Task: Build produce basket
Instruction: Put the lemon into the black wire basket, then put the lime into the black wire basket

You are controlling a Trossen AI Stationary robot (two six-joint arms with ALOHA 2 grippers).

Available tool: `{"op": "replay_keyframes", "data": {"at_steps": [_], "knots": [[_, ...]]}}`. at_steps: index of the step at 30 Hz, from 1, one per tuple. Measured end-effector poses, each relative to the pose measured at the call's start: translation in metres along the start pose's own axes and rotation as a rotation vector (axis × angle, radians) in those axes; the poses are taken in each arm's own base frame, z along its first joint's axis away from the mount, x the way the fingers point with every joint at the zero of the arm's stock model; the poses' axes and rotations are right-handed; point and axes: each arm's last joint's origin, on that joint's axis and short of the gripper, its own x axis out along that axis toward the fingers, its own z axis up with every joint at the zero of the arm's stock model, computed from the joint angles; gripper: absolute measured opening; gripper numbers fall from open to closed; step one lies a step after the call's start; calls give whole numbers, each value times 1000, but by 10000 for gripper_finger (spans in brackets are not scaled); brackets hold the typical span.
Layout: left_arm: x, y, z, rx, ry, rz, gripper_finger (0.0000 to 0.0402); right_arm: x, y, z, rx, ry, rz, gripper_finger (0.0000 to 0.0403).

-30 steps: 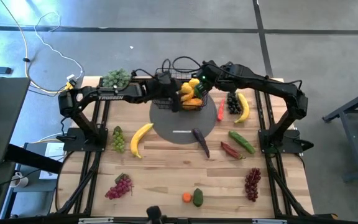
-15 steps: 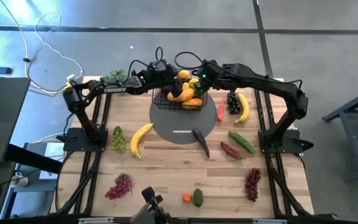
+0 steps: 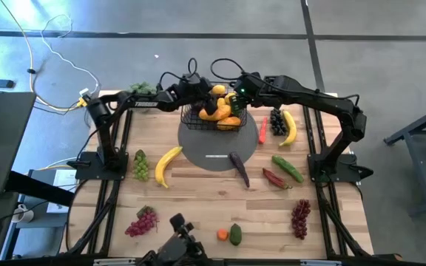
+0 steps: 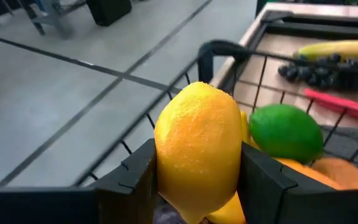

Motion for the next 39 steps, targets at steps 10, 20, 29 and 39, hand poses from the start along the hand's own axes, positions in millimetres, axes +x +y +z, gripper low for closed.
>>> {"op": "replay_keyframes", "data": {"at_steps": [10,20,29,39], "knots": [[14,-4,-20,16,54,-47,159,-5,8,-8,11,20,37,250],[14,-4,-20,87,56,-32,224,-11,19,-19,-46,108,142,250],[11,-3,-17,32,66,-6,266,-17,30,-31,-89,172,221,250],[-23,3,21,30,135,66,268,-24,38,-41,-170,201,274,250]]}}
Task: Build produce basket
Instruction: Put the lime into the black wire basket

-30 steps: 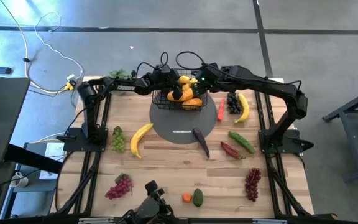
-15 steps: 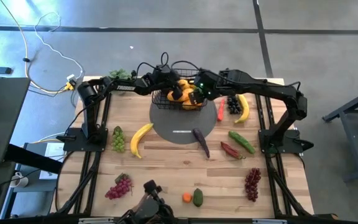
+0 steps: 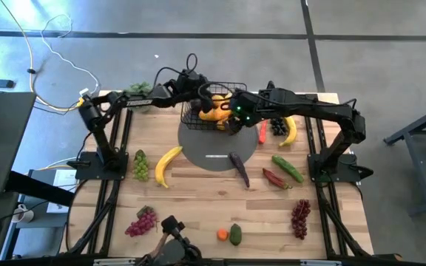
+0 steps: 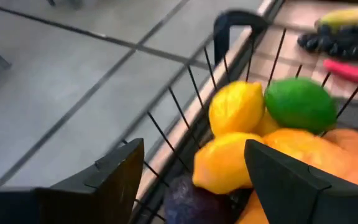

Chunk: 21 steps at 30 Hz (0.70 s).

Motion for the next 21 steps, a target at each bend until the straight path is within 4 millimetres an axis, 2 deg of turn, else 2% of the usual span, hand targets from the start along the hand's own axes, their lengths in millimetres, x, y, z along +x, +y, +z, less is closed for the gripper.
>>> {"op": "replay_keyframes", "data": {"at_steps": [10,15,21], "knots": [[-77,0,33,-50,-21,-22,268,-3,17,-14,-169,42,80,250],[-115,-13,37,-81,36,-77,268,-6,26,-23,-263,65,129,250],[-148,-38,33,-69,119,-194,268,-9,38,-35,-323,98,186,250]]}}
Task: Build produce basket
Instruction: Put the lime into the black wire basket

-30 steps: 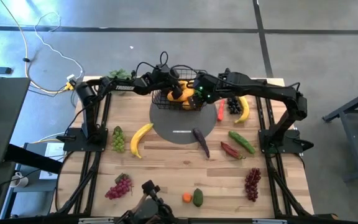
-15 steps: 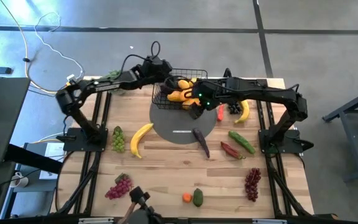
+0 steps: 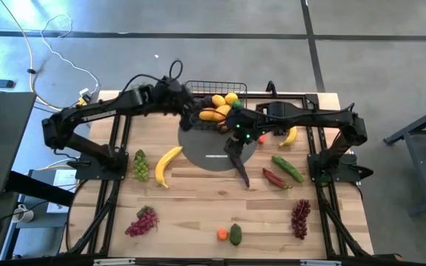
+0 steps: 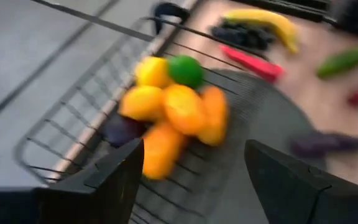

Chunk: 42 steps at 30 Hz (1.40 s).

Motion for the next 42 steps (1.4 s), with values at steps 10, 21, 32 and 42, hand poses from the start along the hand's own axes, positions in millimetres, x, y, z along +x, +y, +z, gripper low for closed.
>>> {"op": "replay_keyframes", "data": {"at_steps": [10,21,32,42], "knots": [[-25,-45,-15,111,109,-218,268,-2,41,-25,-132,36,98,250],[-42,-100,-41,266,227,-406,268,17,107,-71,-292,91,202,250],[-55,-136,-61,344,247,-438,268,50,150,-118,-80,234,177,250],[-56,-139,-62,353,239,-412,268,68,168,-142,438,324,95,250]]}}
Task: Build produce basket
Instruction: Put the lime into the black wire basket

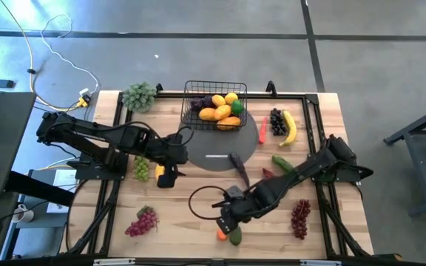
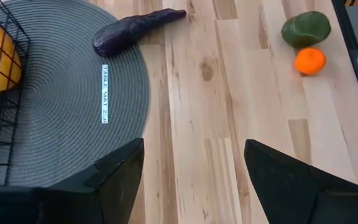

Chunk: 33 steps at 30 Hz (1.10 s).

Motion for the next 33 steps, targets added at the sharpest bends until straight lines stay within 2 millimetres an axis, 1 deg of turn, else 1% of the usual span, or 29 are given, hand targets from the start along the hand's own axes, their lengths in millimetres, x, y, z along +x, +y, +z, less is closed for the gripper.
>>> {"op": "replay_keyframes", "data": {"at_steps": [5,10,16,22,33], "knots": [[0,0,0,0,-1,3,268,13,2,-11,124,12,-10,250],[0,0,0,0,-1,3,268,31,1,-21,185,21,-55,250],[0,0,0,0,-1,3,268,53,-1,-28,247,21,-112,250],[0,0,0,0,-1,3,268,69,-4,-30,283,17,-151,250],[0,0,0,0,-1,3,268,87,-8,-31,324,-10,-193,250]]}}
